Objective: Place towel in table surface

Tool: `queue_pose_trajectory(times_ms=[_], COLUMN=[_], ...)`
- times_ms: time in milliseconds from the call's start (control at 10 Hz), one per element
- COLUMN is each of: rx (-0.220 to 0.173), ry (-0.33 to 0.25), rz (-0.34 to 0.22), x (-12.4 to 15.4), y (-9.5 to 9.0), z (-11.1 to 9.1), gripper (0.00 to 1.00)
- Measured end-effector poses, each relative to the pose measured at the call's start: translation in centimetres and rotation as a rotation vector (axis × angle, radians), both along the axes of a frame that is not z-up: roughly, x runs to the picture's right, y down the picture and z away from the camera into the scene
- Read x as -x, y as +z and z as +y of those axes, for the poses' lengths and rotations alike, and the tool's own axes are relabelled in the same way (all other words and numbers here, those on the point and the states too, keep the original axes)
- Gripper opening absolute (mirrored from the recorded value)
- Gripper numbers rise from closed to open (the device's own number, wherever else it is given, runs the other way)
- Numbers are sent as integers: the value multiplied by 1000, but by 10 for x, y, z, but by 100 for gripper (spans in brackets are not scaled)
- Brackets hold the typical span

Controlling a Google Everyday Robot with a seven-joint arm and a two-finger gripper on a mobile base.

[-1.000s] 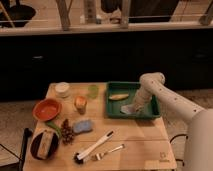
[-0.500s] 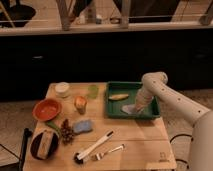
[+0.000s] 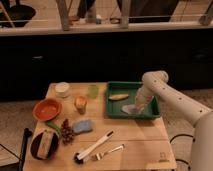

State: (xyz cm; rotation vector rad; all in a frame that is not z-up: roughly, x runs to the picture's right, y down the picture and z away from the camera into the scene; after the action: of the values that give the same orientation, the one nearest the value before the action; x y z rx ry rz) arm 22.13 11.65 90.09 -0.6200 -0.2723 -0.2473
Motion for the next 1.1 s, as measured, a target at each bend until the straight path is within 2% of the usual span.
queue_pose_trajectory(times_ms=[700, 800, 900, 1100], rx=[29, 36, 43, 56], ry=[-9, -12, -14, -19], rz=[-4, -6, -5, -4], x=[1, 3, 2, 3], y=[9, 13, 17, 20], z=[6, 8, 12, 16], gripper=[78, 71, 59, 41])
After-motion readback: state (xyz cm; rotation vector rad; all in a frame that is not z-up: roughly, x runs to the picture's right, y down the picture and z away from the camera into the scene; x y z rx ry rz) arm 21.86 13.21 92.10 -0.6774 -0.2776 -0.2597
